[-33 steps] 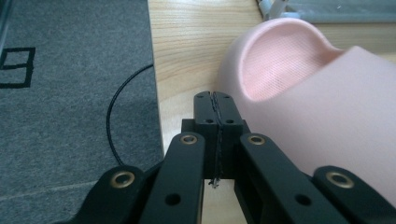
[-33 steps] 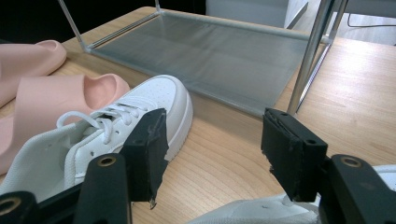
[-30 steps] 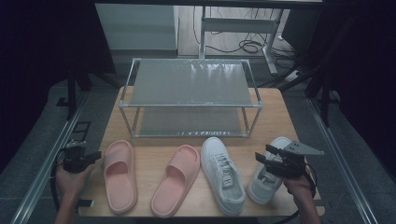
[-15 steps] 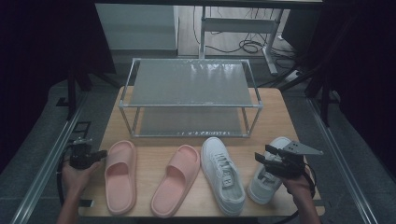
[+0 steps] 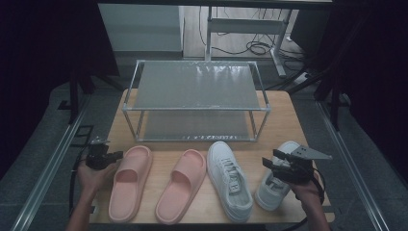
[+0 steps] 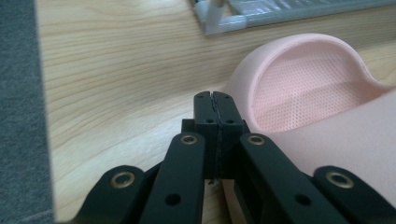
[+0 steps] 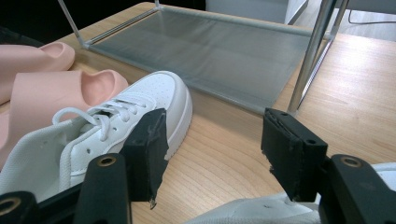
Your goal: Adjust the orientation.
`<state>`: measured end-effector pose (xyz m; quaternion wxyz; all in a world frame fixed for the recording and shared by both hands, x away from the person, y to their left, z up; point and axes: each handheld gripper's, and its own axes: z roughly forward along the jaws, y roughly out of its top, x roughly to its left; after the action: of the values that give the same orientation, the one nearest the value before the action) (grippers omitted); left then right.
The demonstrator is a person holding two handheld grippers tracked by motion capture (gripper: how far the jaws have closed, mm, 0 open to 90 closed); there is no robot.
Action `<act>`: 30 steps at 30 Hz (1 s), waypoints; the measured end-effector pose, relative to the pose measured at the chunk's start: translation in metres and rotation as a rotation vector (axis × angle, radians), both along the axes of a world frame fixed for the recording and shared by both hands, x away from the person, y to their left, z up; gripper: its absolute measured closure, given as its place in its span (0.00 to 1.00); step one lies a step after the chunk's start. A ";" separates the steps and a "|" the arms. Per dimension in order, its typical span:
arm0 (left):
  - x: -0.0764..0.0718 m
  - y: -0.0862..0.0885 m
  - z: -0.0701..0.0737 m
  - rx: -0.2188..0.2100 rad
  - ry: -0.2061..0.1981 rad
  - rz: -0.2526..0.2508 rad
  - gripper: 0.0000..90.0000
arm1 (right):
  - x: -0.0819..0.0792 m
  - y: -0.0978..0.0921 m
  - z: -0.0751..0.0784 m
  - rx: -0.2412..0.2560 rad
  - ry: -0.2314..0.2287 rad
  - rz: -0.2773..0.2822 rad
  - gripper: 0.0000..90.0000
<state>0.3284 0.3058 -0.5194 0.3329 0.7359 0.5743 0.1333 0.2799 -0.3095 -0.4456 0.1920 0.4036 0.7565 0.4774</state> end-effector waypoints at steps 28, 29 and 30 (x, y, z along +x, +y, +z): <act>-0.038 0.002 0.040 -0.084 -0.135 -0.022 1.00 | 0.000 -0.001 0.000 0.006 -0.003 -0.005 0.46; -0.045 0.002 0.043 -0.087 -0.148 -0.025 1.00 | 0.000 -0.001 0.000 0.006 -0.003 -0.004 0.46; -0.045 0.002 0.043 -0.087 -0.148 -0.025 1.00 | 0.000 -0.001 0.000 0.006 -0.003 -0.004 0.46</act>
<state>0.2836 0.3082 -0.4767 0.4076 0.7160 0.5442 0.1581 0.2796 -0.3107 -0.4455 0.1929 0.4051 0.7540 0.4797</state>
